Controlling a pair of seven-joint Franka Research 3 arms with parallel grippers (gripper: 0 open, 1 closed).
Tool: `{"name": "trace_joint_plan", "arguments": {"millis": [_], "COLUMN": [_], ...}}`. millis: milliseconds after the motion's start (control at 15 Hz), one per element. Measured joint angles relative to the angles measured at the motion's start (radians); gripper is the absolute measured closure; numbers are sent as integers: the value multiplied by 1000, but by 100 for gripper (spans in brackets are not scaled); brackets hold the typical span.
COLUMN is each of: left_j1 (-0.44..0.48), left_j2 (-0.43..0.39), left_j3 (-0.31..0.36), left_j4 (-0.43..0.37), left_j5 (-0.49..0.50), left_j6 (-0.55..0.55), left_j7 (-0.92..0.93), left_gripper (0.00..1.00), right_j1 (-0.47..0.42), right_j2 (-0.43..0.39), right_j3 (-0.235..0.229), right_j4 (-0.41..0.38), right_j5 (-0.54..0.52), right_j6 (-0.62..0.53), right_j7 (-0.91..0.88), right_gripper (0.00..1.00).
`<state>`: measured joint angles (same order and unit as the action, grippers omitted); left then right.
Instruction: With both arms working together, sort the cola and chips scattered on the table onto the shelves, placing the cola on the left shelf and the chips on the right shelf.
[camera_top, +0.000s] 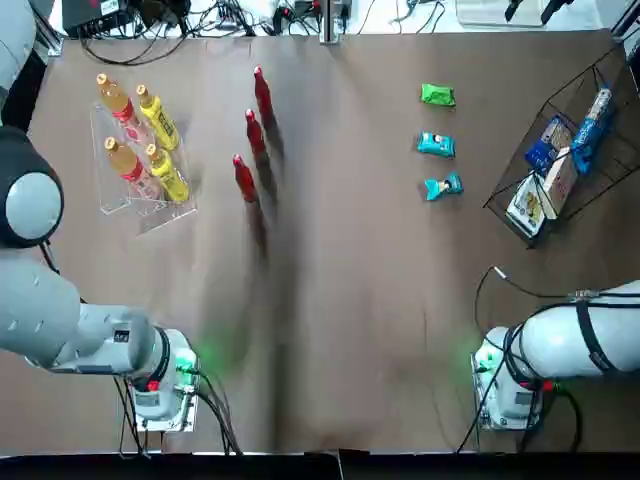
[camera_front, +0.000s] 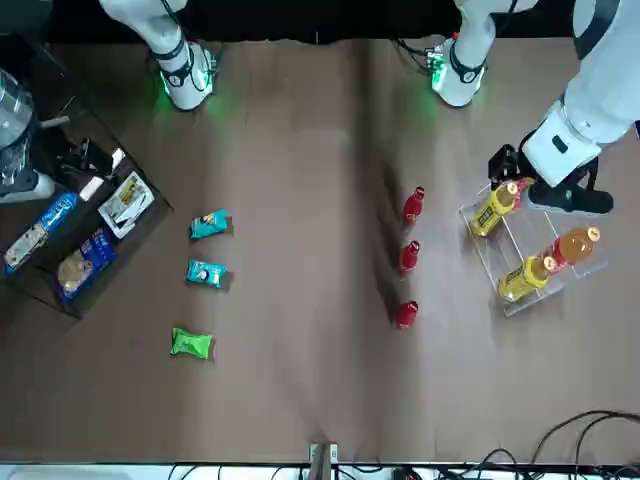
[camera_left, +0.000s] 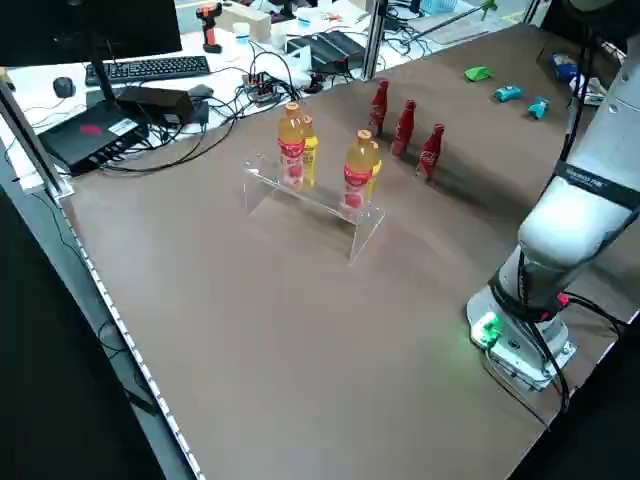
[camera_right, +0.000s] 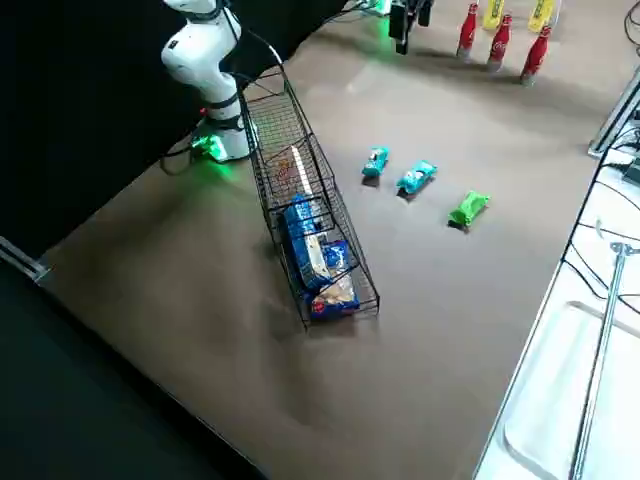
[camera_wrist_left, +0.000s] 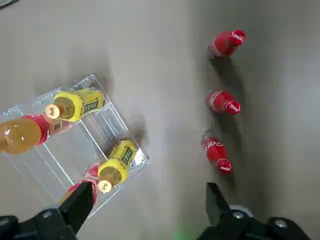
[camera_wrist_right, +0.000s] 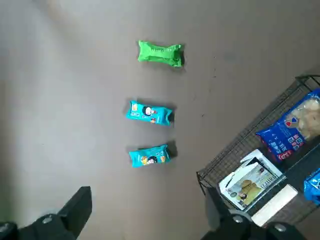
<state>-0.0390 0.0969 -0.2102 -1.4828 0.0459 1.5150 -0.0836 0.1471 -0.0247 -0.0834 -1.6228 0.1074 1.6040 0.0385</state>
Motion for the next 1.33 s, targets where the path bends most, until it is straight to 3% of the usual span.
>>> {"name": "trace_joint_plan", "arguments": {"millis": [600,867,1000,1067,1267,1333], "left_j1": [-4,-14,-25,-44,-58,-64], "left_j2": [33,91,105,119,193,231], "left_j3": [-1,-59,-95,-101,-100,-98], "left_j4": [-21,-144,-221,-274,-274,-257], "left_j5": [0,-3,-3,-3,7,21], "left_j6": [-1,6,108,264,483,521], "left_j7": [-3,-48,-113,-177,-232,-235], "left_gripper": [0,0,0,0,0,0], "right_j1": [5,6,10,24,71,87], "right_j2": [-4,82,152,219,312,343], "right_j3": [0,0,0,1,2,2], "right_j4": [-12,-19,-13,9,52,59], "right_j5": [-3,-7,-8,-8,-17,-30], "right_j6": [13,59,77,104,185,224], "right_j7": [60,276,409,519,749,821], "right_gripper": [0,0,0,0,1,7]}}
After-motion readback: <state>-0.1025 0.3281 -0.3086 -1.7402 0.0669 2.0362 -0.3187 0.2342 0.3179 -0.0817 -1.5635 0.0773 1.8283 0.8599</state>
